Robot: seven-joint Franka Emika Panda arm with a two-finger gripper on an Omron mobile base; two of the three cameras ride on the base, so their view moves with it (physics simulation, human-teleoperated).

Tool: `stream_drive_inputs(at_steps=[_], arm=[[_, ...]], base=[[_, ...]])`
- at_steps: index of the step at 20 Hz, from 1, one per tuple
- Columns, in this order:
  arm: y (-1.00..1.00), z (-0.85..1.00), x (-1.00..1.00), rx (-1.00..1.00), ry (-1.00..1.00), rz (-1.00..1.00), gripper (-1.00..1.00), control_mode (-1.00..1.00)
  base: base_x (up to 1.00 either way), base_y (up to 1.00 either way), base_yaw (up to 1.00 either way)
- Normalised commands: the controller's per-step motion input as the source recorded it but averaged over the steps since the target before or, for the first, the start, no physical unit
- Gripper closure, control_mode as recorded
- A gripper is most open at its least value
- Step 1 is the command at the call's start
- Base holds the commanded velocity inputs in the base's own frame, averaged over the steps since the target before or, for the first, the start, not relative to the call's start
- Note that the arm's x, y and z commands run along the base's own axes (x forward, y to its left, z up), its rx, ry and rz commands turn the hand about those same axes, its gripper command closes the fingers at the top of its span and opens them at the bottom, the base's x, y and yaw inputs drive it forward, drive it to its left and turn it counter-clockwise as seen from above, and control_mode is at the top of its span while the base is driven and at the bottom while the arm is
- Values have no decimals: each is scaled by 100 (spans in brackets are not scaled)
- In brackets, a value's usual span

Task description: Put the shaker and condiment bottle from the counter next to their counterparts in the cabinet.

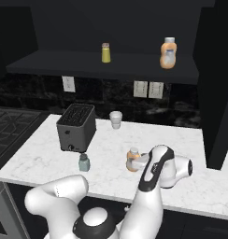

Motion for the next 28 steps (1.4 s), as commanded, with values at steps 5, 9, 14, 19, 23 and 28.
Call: stream_drive_inputs(at_steps=[5, 9, 14, 19, 23, 28], arm=[[29, -13, 10, 0, 2, -2, 100, -100], [0, 0, 0, 0, 1, 1, 100, -100], [-6, 22, -2, 0, 0, -12, 100, -100], [-7, 80, 0, 0, 0, -23, 100, -100], [-4, 78, -9, 0, -1, -31, 100, -100], [-23, 53, -57, 0, -13, -26, 100, -100]], base=[[0, 0, 0], [0, 0, 0], [0, 0, 0], [0, 0, 0], [0, 0, 0], [0, 0, 0]])
